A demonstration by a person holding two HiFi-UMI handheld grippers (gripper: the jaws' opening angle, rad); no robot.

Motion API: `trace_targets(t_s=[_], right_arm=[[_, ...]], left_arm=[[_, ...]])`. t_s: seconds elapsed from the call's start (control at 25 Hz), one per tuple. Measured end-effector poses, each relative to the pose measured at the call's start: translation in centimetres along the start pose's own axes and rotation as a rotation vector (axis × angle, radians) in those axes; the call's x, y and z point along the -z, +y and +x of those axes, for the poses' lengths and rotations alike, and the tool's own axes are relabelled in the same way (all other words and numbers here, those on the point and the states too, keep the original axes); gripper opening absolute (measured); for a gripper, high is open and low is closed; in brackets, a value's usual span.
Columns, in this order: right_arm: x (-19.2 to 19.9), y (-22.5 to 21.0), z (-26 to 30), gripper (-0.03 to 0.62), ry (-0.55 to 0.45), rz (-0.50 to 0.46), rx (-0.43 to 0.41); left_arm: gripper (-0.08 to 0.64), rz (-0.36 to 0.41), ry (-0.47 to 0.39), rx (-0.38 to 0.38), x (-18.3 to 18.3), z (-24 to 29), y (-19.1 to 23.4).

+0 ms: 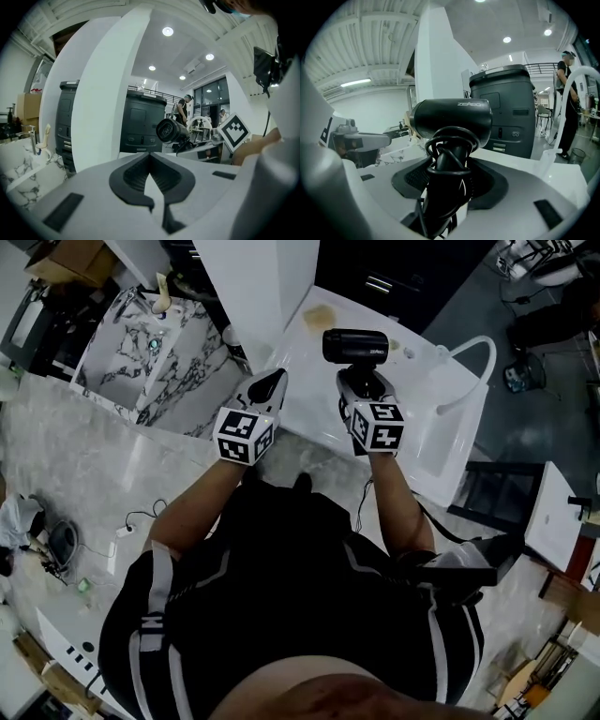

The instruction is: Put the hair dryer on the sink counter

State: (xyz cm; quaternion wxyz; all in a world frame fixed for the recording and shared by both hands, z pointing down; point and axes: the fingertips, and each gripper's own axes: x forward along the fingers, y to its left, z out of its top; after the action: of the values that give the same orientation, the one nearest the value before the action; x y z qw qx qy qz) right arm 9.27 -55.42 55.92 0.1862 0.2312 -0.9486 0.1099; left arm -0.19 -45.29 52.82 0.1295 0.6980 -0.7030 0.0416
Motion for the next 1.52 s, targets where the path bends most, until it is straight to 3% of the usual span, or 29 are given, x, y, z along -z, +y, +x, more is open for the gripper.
trace_targets(t_s=[0.8,1.52], right_arm=[[9.1,-0.8,9.0,0.241,0.287,0.079,0.002],[14.0,-1.4,12.5,0.241,0.481,0.136,0.043]], left_arm=[[0.002,-0.016,0.147,0.065,6.2,4.4,1.8],[0.002,-0.057,0.224,0.045,9.9,6.8,4.1]])
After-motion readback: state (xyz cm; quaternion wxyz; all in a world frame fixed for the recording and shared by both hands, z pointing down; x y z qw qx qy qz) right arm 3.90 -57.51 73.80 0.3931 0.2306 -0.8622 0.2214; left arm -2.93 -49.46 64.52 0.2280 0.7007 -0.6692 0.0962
